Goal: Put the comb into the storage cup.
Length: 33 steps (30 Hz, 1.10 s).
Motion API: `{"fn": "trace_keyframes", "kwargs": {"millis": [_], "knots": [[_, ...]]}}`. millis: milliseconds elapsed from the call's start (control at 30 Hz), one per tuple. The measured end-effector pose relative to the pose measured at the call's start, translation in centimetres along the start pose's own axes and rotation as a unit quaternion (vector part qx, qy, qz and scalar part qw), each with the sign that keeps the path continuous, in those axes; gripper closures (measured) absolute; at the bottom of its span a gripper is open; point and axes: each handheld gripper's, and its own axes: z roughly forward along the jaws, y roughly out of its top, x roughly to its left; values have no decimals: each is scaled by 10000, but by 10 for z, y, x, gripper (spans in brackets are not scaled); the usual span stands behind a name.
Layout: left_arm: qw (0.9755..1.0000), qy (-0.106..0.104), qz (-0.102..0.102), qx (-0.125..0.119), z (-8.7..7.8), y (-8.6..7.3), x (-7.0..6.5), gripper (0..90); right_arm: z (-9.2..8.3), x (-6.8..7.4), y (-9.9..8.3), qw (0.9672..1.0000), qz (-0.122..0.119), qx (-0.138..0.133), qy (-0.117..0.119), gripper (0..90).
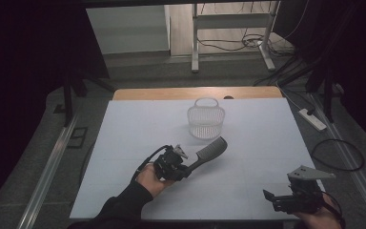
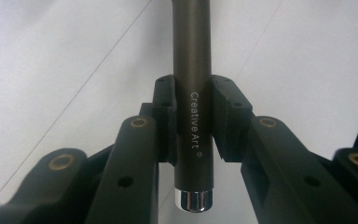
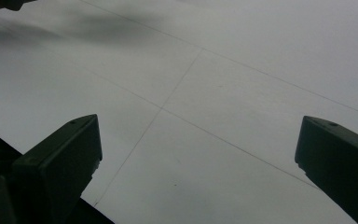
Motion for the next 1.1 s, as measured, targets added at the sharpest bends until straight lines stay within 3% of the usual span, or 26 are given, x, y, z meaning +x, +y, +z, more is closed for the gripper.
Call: {"fn": "trace_keyframes", "kwargs": {"millis": [367,733,1100], "knots": [[9995,19,-37,-304,-15,-6,2,724,-2,0,0,9999,-41,-98,112,0],[9988,84,-121,-464,-24,-11,8,724,-5,2,3,9984,-218,-412,322,0],[9975,133,-93,-694,-38,-15,7,724,-4,11,20,9927,-510,-798,752,0]]}}
